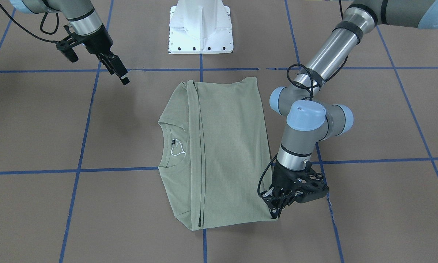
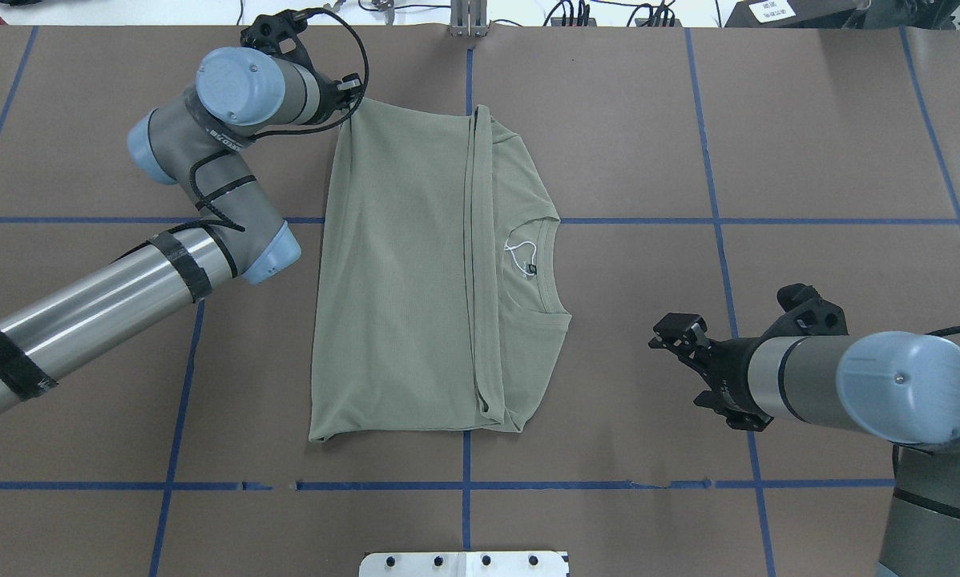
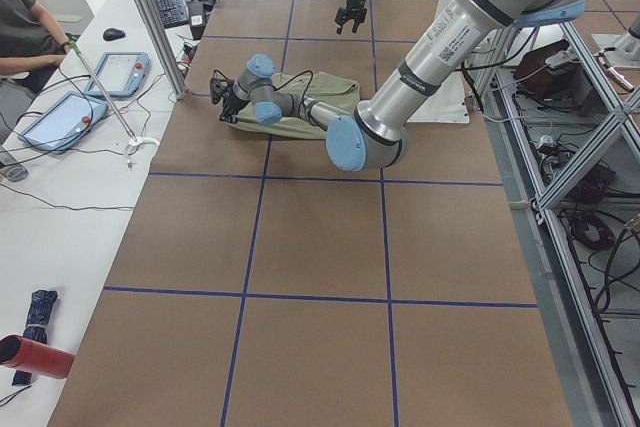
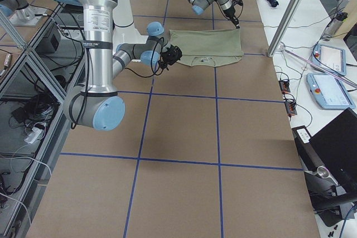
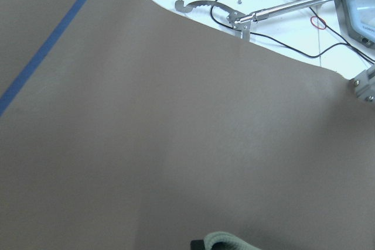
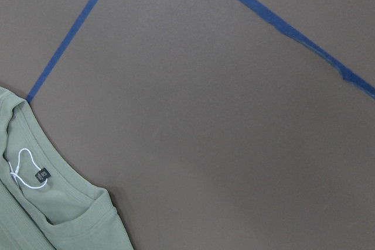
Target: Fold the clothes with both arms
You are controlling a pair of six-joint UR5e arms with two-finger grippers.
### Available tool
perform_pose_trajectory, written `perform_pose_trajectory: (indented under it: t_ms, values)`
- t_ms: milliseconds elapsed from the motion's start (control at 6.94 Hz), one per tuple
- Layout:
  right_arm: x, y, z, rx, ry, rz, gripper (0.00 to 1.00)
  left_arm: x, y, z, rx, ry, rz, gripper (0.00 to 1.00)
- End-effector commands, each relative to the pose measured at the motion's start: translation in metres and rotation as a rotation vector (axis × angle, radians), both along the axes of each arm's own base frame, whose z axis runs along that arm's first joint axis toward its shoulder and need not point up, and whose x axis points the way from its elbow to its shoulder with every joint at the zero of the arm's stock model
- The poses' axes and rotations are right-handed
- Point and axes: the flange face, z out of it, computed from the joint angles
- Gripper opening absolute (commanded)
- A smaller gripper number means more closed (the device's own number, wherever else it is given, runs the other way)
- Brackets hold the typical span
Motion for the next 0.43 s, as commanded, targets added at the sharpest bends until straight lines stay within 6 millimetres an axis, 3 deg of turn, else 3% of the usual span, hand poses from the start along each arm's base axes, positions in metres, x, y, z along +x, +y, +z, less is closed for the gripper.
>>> perform_pose_trajectory:
  t_ms: [0,144,288]
  values:
    - [-0.031,-0.016,-0.035,-0.013,0.048,0.013,1.0,0.002,-0.009,-0.002,0.008,0.009,-0.005,0.23]
    - [-0.047,-0.024,-0.043,0.001,0.044,0.022,1.0,-0.007,-0.007,-0.016,0.019,0.041,0.037,0.55]
    - [-0.068,-0.037,-0.059,0.034,0.046,0.003,1.0,-0.033,0.019,-0.02,0.02,0.112,0.131,0.58]
